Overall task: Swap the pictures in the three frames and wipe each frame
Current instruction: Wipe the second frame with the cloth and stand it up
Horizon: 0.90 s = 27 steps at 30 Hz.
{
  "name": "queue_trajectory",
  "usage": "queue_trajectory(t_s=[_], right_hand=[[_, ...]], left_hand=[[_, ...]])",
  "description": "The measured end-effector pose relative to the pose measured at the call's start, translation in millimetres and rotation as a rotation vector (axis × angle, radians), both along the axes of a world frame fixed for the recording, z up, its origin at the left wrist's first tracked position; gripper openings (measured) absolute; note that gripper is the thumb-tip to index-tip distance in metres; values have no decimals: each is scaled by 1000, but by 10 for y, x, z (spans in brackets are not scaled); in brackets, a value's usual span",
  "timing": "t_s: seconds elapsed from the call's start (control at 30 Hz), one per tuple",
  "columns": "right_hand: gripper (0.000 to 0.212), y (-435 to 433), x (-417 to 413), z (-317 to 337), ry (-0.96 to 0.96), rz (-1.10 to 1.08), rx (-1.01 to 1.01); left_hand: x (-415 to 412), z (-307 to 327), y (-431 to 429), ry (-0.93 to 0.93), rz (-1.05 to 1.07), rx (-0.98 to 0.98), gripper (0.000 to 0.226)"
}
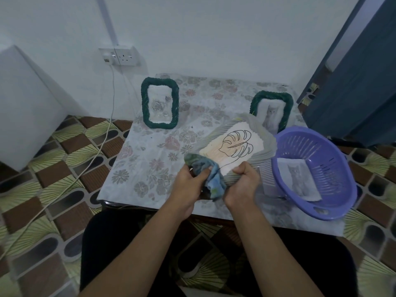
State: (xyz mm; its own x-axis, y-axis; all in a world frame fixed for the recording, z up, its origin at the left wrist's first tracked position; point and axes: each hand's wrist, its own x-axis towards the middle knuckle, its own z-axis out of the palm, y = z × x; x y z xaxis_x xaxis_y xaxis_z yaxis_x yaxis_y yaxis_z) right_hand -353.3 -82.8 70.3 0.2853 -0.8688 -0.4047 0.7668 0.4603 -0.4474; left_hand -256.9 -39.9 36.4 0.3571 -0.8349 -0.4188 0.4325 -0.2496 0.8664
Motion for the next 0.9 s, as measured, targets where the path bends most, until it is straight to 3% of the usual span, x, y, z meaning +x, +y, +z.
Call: queue_trajectory(t_s=[0.07,0.23,0.37,0.47,0.57,0.6,0.63,0.73,0.8,0.83,0.9], right_hand=[[39,-13,3,-51,-55,27,-17],[37,-83,5,-108,-74,7,-68],[18,-129,-60,-155,-19,-42,-14],[34,-149,-71,-194,13,-64,-7],[5,-139,-89,-155,19,28,-1],[8,-131,-98,-127,-9,67,-4],[25,-124,-103,-126,-49,89,-19],[100,-113,-104,-171,-112,110,-40],[118,-114,-78,-201,-114,105,-46],[112,-116,-75,-201,-110,90,-34],[70,-135,-98,-188,-85,59,-44]], left_hand=[[-8,56,-10,-19,-14,7,18],[-22,54,-66,-136,46,56,36],[35,79,-88,21,-139,9,13],[27,75,-110,-10,-191,-3,15],[-30,25,-134,-69,-83,-17,9],[-43,-5,-155,-122,-34,-13,13],[-47,-44,-176,-213,8,4,20],[-65,-74,-196,-461,105,82,44],[-81,-77,-187,-491,126,84,50],[-83,-85,-183,-469,119,82,49],[-95,-101,-186,-324,58,71,38]])
